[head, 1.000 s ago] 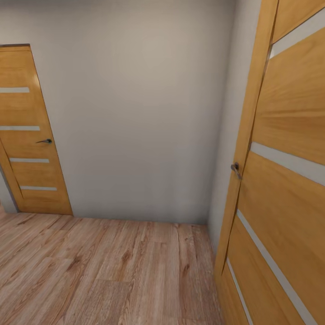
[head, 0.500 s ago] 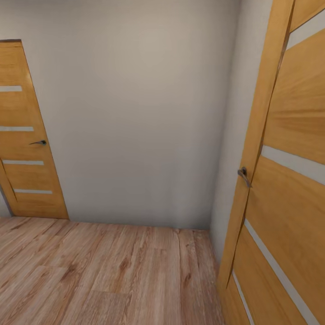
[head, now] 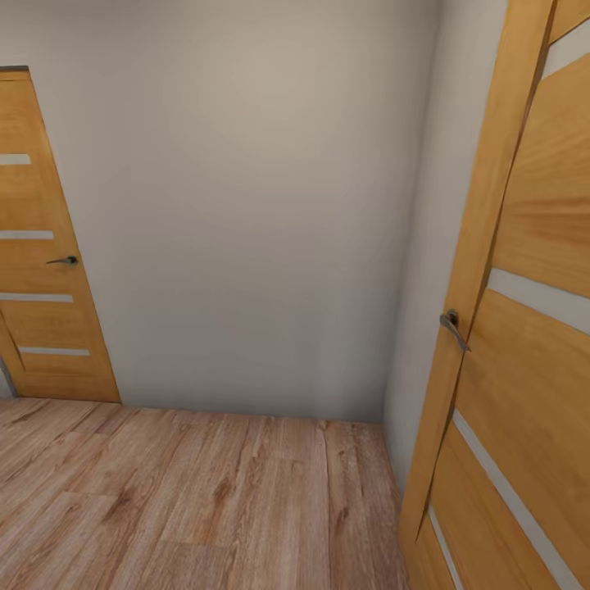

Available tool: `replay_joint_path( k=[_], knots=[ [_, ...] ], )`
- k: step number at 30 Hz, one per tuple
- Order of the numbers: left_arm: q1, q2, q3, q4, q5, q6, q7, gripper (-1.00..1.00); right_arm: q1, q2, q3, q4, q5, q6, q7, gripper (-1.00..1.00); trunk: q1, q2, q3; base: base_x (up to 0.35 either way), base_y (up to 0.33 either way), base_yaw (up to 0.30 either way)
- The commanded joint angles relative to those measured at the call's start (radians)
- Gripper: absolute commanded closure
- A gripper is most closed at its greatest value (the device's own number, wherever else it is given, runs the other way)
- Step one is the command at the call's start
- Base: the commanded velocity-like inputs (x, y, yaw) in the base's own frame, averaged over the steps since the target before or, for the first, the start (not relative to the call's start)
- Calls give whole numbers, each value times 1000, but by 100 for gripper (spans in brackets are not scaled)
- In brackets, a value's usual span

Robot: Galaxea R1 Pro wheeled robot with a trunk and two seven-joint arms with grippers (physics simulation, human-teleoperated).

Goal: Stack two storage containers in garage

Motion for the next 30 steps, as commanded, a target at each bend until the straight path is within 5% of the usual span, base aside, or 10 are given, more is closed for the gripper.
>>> replay_joint_path(
  k=[1,30],
  knots=[
    [0,0,0,0,9,-2,0,-100,-1,1,9,3,-10,-6,0,-100,1,0,-1,311,0,0],
    [0,1,0,0,9,-1,0,-100,-1,1,8,2,-10,-7,0,-100,1,0,-1,322,0,95]
  ],
)
